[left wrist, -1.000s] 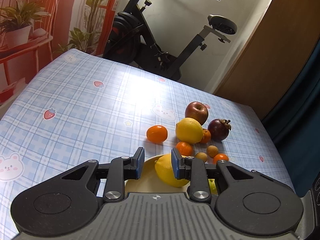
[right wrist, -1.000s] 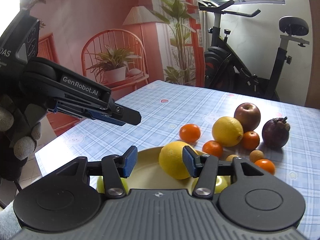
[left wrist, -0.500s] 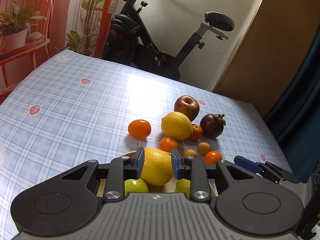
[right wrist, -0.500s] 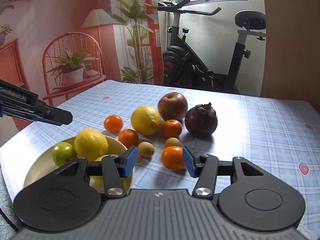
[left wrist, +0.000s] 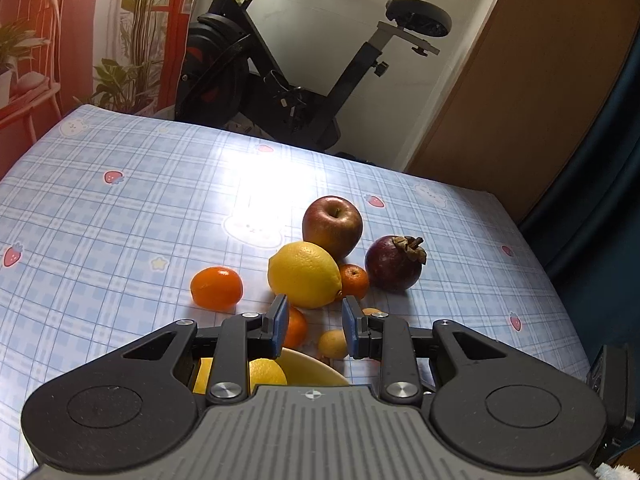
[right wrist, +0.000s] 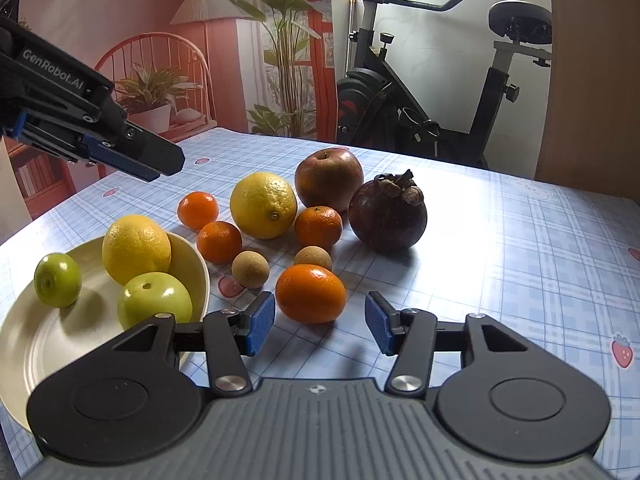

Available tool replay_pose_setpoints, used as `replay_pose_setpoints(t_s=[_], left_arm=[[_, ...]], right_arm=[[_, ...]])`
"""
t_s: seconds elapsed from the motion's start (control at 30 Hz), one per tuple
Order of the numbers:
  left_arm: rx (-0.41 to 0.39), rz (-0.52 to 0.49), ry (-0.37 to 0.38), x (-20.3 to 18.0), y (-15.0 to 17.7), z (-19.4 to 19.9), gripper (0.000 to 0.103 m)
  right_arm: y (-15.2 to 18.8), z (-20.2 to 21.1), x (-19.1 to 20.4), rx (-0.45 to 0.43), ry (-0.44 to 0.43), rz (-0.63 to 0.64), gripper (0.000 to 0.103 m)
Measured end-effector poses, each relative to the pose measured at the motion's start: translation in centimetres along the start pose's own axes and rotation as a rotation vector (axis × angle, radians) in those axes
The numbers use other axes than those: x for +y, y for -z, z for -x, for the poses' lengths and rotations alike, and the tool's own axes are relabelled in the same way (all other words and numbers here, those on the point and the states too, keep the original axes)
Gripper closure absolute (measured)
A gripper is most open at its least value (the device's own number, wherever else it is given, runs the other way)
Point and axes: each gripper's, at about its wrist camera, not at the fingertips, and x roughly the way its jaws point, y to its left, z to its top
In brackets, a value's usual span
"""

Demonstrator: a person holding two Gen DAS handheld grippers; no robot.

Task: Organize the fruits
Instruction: 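Move the left gripper to a tangerine on the table and close on it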

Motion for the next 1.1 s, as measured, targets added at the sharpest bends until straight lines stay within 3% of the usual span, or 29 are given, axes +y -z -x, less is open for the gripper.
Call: replay_pose_setpoints(t_s=[0.47,0.87,1.0,1.1], left_arm=[[0.026,0.085,-0.065,3.8,-2.0,-0.8,0.073],[0.032,0.192,-0.122,6.9,-2.3,-1.4,0.070],[0.038,0.229,-0.128,7.5,-2.3,-1.3,0.057],[0.039,0.226,-0.127,7.7,-2.5,-1.5,0.057]], right_arm=[[-0.5,-0.7,-0.8,0.001,-0.056,-0.037,0.049],[-0.9,-1.6,-0.3,0.026,-0.051,-0.017,0.049],[-0.8,-1.6,-0.3,0.026,-0.053,-0.024,0.049],[-0.8,-1.6,-0.4,0.024,-0.048,-0.028,0.049]])
